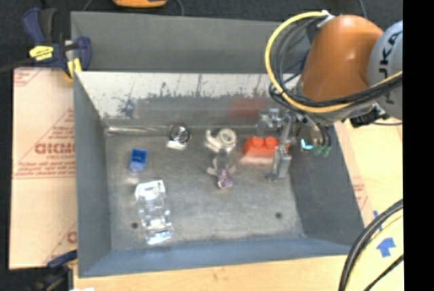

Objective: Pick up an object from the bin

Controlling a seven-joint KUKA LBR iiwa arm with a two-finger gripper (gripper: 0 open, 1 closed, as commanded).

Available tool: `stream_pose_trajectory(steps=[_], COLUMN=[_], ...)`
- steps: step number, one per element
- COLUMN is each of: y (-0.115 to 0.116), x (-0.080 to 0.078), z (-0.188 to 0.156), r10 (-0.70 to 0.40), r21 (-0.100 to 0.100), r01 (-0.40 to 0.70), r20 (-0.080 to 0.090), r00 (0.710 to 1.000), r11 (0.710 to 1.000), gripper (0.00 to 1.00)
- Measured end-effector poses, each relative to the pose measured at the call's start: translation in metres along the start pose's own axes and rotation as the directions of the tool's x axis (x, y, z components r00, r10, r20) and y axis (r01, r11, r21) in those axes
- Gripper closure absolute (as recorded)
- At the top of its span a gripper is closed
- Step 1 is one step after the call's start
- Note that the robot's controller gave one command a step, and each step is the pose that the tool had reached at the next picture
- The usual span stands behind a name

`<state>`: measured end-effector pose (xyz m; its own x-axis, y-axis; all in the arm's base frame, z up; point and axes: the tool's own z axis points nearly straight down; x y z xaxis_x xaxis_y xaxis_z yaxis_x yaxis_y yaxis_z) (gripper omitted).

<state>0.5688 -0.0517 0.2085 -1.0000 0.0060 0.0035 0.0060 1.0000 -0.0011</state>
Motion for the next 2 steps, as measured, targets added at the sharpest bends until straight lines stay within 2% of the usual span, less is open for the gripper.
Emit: stream_pose_trajectory(steps=[1,2], y=[-0.022,-0.04], x=[-0.043,-0.054], z=[0.103,0.139], r10=[0.079,0.081], r21=[-0.003,0.001], r01=[-0.079,-0.081], r20=[0.003,0.004], r00=[0.997,0.997], r11=[0.997,0.997], gripper=[0.0,0.0])
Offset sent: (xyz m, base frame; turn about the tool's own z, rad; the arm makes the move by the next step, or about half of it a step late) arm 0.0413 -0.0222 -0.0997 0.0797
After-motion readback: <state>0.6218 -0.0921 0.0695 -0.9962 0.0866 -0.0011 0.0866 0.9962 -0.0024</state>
